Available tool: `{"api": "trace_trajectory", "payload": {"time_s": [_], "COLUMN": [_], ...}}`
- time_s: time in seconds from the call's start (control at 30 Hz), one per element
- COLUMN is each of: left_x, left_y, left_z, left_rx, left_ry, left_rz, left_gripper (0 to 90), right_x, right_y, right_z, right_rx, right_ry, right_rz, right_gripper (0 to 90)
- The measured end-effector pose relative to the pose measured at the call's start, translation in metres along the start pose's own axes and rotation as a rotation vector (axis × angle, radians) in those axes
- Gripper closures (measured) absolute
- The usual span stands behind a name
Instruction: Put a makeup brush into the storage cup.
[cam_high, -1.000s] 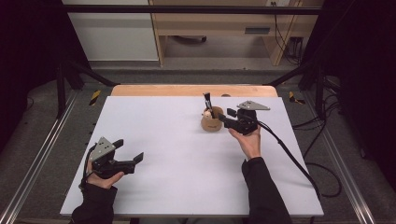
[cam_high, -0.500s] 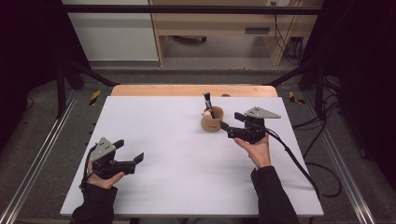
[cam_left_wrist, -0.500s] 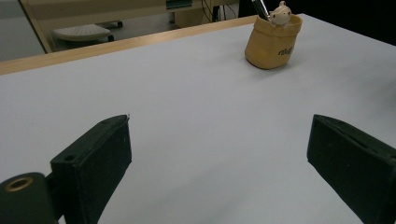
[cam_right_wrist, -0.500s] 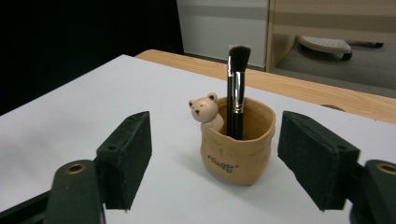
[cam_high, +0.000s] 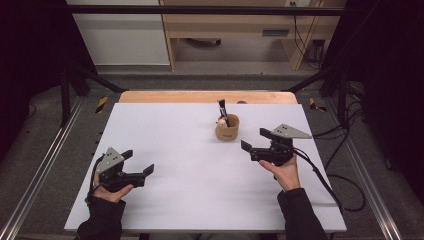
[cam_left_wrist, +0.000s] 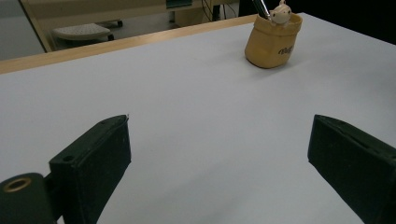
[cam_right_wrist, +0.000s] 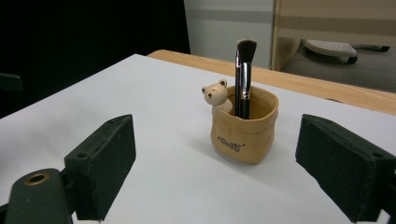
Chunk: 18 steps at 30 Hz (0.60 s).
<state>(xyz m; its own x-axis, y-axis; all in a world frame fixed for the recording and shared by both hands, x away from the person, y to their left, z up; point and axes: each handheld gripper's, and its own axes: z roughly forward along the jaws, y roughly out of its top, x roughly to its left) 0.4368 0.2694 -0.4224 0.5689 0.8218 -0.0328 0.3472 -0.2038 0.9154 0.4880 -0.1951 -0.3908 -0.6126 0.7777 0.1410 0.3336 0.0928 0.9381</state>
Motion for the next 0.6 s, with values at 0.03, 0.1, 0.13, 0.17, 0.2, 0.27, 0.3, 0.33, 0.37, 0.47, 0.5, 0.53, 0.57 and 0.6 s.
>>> {"api": "trace_trajectory", "payload": {"time_s": [0.03,0.1,0.13,0.17,0.2,0.27,0.3,0.33,0.37,0.47,0.5,0.53,0.57,0.6], "left_x": [0.000,0.000,0.000,0.000,0.000,0.000,0.000,0.000,0.000,0.000,0.000,0.000,0.000,0.000], "left_y": [0.000,0.000,0.000,0.000,0.000,0.000,0.000,0.000,0.000,0.000,0.000,0.000,0.000,0.000], "left_z": [0.000,0.000,0.000,0.000,0.000,0.000,0.000,-0.001,-0.001,-0.001,-0.001,-0.001,-0.001,-0.001], "left_rx": [0.000,0.000,-0.001,0.000,0.000,0.000,0.001,0.001,0.001,0.001,0.001,0.002,0.002,0.002], "left_ry": [0.000,0.001,0.001,0.001,0.002,0.002,0.002,0.002,0.002,0.003,0.003,0.003,0.003,0.003], "left_rz": [0.000,-0.001,-0.001,0.000,0.000,0.001,0.001,0.001,0.001,0.000,0.001,0.000,-0.001,-0.001], "left_gripper": [5.0,5.0,5.0,5.0,5.0,5.0,5.0,5.0,5.0,4.9,4.8,4.7,4.6,4.6], "right_x": [0.000,0.001,0.002,0.003,0.003,0.003,0.002,0.002,0.001,0.000,-0.001,-0.001,-0.002,-0.003], "right_y": [-0.001,-0.003,-0.004,-0.005,-0.006,-0.008,-0.010,-0.011,-0.012,-0.016,-0.017,-0.018,-0.019,-0.021], "right_z": [-0.002,-0.005,-0.007,-0.009,-0.010,-0.014,-0.016,-0.018,-0.020,-0.026,-0.027,-0.029,-0.030,-0.032], "right_rx": [0.001,0.007,0.011,0.011,0.009,0.004,0.003,0.003,0.003,0.010,0.012,0.009,0.008,0.009], "right_ry": [-0.004,-0.013,-0.015,-0.011,-0.010,-0.008,-0.008,-0.011,-0.013,-0.018,-0.017,-0.018,-0.022,-0.023], "right_rz": [0.002,-0.004,-0.010,-0.013,-0.012,-0.010,-0.005,-0.008,-0.004,-0.009,-0.008,-0.005,-0.001,-0.001], "right_gripper": [11.1,9.4,9.0,8.9,8.9,8.9,8.8,8.7,8.6,8.1,8.0,7.8,7.4,7.0]}}
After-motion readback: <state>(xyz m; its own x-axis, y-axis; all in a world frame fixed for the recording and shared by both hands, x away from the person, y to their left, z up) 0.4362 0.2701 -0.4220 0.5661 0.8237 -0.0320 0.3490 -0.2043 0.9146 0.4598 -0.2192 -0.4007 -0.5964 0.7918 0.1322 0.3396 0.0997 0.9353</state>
